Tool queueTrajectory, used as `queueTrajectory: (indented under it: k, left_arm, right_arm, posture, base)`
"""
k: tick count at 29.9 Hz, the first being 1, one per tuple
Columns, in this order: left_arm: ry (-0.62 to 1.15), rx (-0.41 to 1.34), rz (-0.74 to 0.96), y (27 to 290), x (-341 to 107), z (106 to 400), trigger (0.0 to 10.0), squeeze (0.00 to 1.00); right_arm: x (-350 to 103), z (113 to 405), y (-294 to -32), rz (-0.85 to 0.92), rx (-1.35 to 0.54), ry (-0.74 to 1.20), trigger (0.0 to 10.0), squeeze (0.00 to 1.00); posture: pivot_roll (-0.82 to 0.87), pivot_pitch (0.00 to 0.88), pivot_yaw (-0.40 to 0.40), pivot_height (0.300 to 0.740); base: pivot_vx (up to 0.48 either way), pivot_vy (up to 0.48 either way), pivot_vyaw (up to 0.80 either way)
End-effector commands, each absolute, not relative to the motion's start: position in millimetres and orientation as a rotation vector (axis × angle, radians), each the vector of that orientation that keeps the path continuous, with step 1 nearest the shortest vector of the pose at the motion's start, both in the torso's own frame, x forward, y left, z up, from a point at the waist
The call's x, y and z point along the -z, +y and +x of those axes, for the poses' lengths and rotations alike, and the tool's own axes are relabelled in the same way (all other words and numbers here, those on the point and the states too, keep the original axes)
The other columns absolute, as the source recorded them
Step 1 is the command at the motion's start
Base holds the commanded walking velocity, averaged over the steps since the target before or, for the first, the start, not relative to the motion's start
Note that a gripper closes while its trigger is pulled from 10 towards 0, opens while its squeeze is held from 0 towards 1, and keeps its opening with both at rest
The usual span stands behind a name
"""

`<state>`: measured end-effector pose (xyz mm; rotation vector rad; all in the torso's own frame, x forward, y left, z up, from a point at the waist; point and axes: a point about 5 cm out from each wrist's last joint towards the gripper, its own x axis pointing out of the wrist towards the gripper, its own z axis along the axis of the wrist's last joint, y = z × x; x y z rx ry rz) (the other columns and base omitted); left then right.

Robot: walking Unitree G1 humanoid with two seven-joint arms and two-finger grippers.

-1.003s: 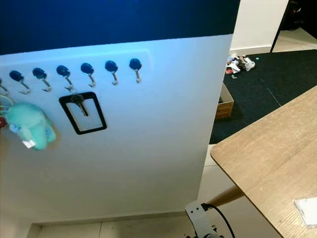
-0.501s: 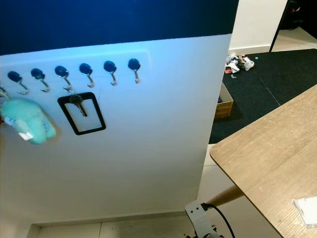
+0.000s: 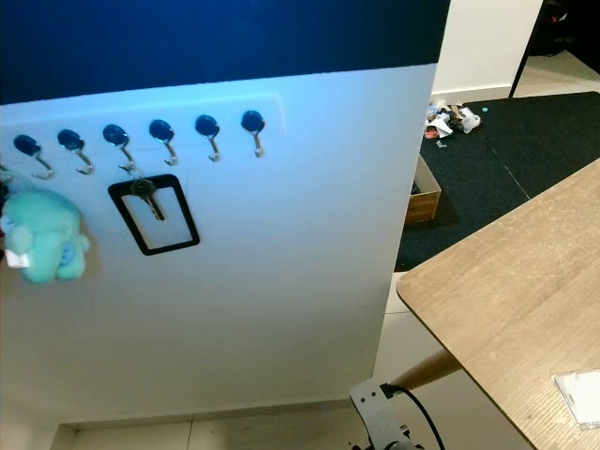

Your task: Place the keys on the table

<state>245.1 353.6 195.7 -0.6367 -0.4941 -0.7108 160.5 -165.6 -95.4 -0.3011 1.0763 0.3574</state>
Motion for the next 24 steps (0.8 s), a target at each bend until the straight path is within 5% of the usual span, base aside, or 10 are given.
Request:
queueTrajectory:
  k: [1,13,14,15,16,24]
  left_arm:
    - [-0.461,0.713,-0.615,351,-198,248,10.0,0.00]
    - [-0.439,0.703,-0.598,351,-192,244,10.0,0.00]
    - [-0.439,0.698,-0.608,352,-191,243,10.0,0.16]
    - [-0.440,0.696,-0.616,352,-191,242,10.0,0.45]
    - [-0.442,0.695,-0.620,353,-190,242,10.0,0.97]
    - [-0.467,0.698,-0.627,356,-190,235,10.0,1.00]
  right_arm:
    - [114,107,-169,-0.304,-0.395,1.288,10.0,0.00]
    - [114,107,-169,-0.305,-0.394,1.290,10.0,0.00]
    - [114,107,-169,-0.305,-0.394,1.290,10.0,0.00]
    - [114,107,-169,-0.305,-0.394,1.289,10.0,0.00]
    - [114,107,-169,-0.305,-0.394,1.289,10.0,0.00]
    - [114,107,-169,-0.305,-0.396,1.289,10.0,0.00]
  posture:
    - [-0.07,0.098,0.096,0.740]
    - [-0.07,0.099,0.097,0.740]
    - [-0.07,0.099,0.097,0.740]
    - [-0.07,0.099,0.097,0.740]
    - [-0.07,0.099,0.097,0.740]
    - [-0.07,0.101,0.094,0.740]
  base:
    - [0.000,0.000,0.00]
    - [0.000,0.000,0.00]
    - [0.000,0.000,0.00]
    - [0.000,0.000,0.00]
    - [0.000,0.000,0.00]
    - [0.000,0.000,0.00]
